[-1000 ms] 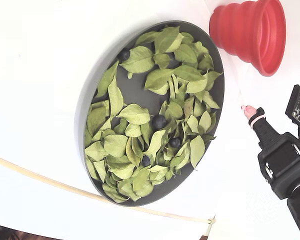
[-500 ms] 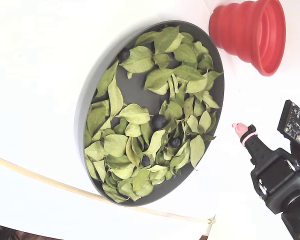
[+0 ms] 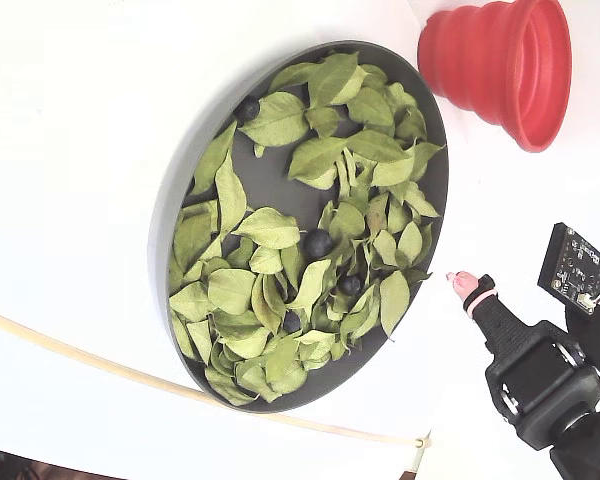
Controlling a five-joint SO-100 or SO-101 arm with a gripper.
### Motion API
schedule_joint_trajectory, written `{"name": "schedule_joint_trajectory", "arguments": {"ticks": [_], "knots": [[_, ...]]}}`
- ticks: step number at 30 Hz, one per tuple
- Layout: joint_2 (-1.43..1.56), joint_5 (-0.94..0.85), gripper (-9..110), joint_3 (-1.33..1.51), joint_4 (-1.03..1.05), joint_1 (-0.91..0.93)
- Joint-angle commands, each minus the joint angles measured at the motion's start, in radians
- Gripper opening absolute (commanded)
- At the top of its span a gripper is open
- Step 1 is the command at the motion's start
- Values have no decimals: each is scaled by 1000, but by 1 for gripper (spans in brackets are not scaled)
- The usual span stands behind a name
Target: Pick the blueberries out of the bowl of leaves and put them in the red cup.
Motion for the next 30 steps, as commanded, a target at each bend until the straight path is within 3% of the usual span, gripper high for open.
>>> {"name": "schedule_joint_trajectory", "arguments": {"ticks": [1, 16, 30], "knots": [[112, 0, 18, 3, 2, 23], [127, -14, 17, 94, -17, 54], [-17, -44, 18, 123, -158, 84]]}}
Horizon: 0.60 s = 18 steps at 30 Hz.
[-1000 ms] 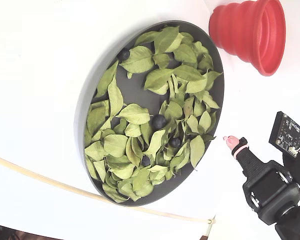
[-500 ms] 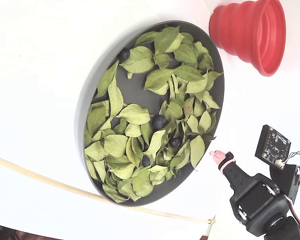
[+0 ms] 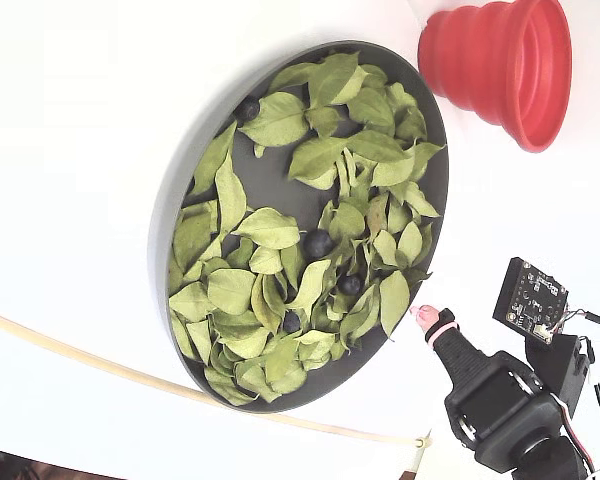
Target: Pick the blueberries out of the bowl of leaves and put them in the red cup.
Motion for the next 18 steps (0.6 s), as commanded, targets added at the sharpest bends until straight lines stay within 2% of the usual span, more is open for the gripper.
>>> {"name": "schedule_joint_trajectory", "arguments": {"ticks": [1, 18], "knots": [[5, -5, 18, -17, -29, 28], [-98, -2, 18, -11, -117, 37]]}}
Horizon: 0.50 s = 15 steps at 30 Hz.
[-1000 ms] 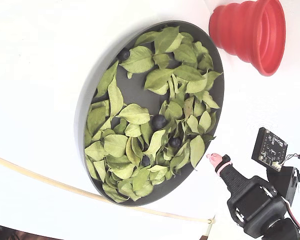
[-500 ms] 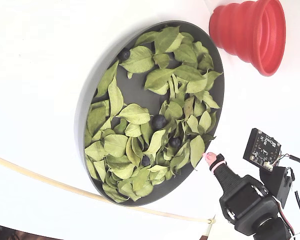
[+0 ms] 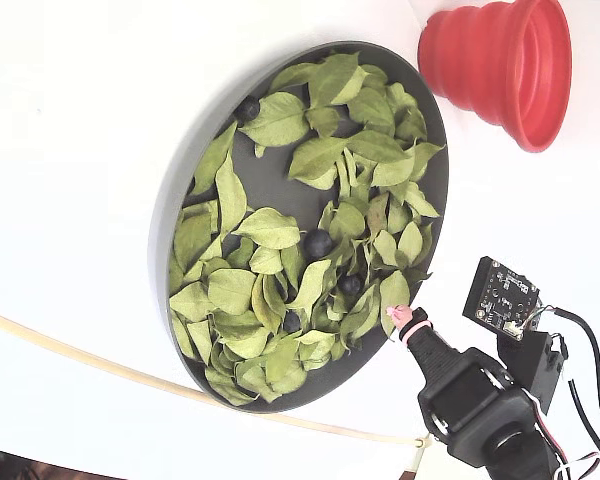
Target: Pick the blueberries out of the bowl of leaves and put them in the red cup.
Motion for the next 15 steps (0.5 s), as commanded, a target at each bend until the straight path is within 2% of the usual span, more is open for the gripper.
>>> {"name": "schedule_joint_trajectory", "arguments": {"ticks": [1, 15], "knots": [[8, 0, 18, -9, -25, 21], [-94, -2, 20, -18, -95, 11]]}}
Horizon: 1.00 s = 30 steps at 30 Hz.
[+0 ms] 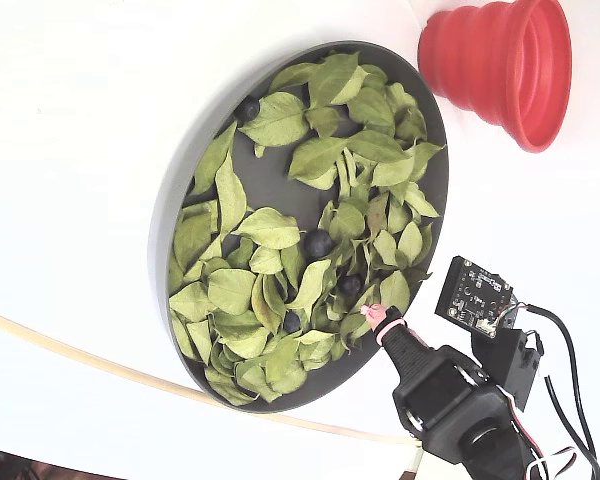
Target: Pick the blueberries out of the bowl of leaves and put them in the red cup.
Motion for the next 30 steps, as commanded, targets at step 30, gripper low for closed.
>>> {"name": "schedule_joint_trajectory", "arguments": {"ticks": [30], "knots": [[-201, 89, 20, -120, -160, -20]]}}
